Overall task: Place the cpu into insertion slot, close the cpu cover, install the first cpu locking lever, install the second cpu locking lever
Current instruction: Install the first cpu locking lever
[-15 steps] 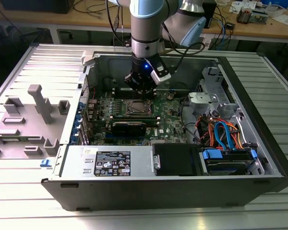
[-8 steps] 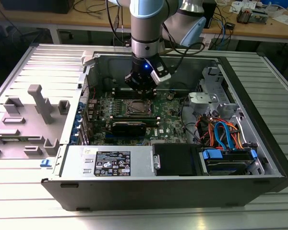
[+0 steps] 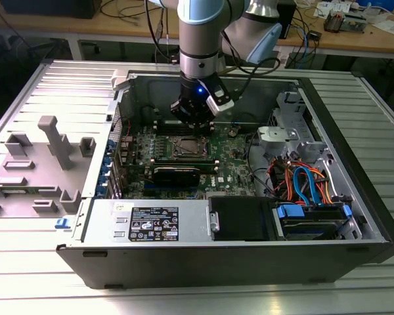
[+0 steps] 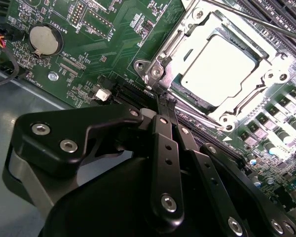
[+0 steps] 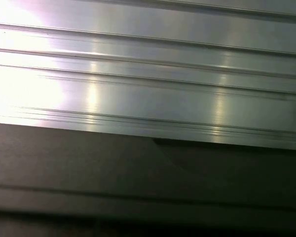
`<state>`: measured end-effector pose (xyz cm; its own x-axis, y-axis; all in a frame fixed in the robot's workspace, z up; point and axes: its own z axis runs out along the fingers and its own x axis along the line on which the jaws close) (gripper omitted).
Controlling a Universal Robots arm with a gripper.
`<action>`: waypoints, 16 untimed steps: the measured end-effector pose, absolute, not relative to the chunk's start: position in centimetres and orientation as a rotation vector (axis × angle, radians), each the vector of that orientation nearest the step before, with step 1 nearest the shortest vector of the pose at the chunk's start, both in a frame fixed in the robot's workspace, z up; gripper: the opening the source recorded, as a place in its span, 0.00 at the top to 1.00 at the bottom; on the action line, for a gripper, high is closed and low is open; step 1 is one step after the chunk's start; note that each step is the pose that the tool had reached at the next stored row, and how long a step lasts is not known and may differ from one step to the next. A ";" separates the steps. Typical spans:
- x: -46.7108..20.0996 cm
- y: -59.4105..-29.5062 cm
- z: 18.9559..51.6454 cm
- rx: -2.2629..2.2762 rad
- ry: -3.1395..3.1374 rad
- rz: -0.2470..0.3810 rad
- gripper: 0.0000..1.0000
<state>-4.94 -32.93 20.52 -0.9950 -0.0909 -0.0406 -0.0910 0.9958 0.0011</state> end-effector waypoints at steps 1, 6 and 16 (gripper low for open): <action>-4.9 -32.9 20.5 -0.141 3.098 0.004 0.89; -4.9 -32.9 20.4 -0.141 3.098 0.004 0.89; -4.9 -33.0 20.6 -0.141 3.098 0.004 0.89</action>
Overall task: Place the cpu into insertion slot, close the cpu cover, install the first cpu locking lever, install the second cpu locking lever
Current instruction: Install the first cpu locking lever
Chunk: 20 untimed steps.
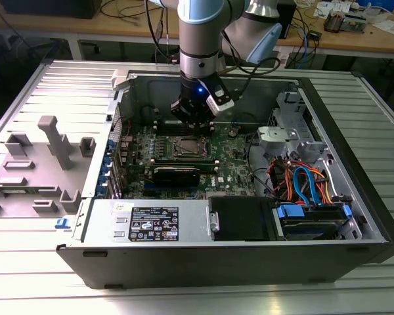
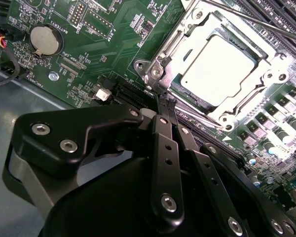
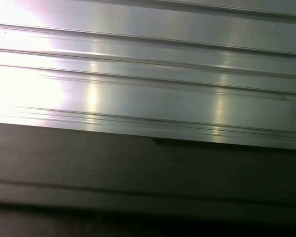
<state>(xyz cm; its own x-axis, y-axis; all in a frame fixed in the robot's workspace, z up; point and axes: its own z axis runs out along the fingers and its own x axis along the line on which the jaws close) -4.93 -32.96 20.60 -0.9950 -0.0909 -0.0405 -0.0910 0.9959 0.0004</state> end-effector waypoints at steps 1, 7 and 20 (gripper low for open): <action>-4.9 -33.0 20.6 -0.141 3.098 0.003 0.89; -4.9 -33.1 20.5 -0.141 3.098 0.004 0.89; -4.9 -33.3 20.2 -0.141 3.098 0.008 0.89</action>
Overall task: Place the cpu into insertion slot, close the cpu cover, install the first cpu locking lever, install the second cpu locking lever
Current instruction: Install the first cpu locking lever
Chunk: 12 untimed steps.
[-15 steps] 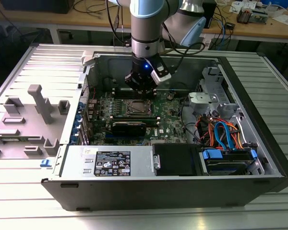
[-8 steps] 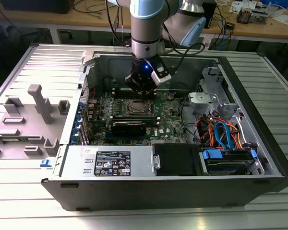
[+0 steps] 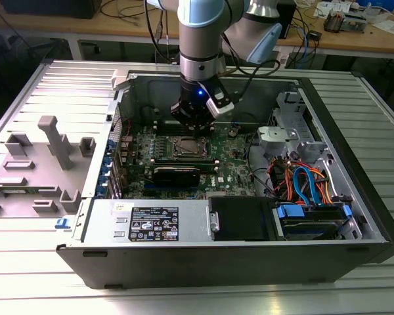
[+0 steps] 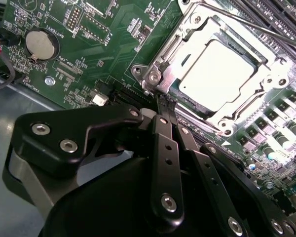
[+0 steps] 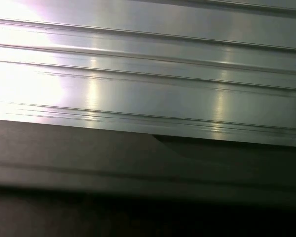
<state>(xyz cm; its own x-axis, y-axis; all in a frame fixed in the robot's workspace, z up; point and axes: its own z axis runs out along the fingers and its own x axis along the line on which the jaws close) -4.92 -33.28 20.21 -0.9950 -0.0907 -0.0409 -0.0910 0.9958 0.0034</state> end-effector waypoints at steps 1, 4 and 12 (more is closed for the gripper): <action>-4.9 -33.3 20.2 -0.141 3.098 0.009 0.89; -4.9 -33.3 20.4 -0.141 3.098 0.010 0.89; -4.9 -33.4 20.9 -0.141 3.098 0.010 0.89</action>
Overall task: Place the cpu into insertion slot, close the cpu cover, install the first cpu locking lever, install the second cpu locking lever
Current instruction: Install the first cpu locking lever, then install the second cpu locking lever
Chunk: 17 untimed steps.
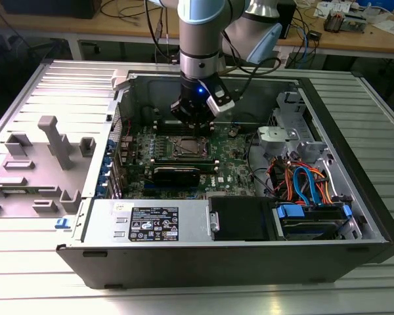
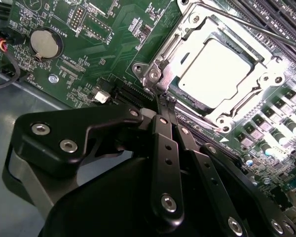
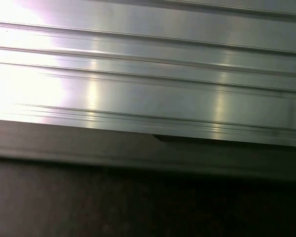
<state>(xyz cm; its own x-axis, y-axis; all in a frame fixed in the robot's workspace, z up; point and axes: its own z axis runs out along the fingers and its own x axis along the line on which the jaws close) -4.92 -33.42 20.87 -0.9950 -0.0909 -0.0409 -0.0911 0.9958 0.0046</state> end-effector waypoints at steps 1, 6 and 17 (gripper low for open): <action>-4.9 -33.5 20.9 -0.141 3.098 0.010 0.89; -4.9 -33.5 20.9 -0.141 3.098 0.010 0.89; -4.8 -33.7 20.9 -0.141 3.098 0.010 0.89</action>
<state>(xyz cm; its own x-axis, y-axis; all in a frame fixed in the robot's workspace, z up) -4.81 -33.66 20.86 -0.9950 -0.0908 -0.0409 -0.0910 0.9958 0.0046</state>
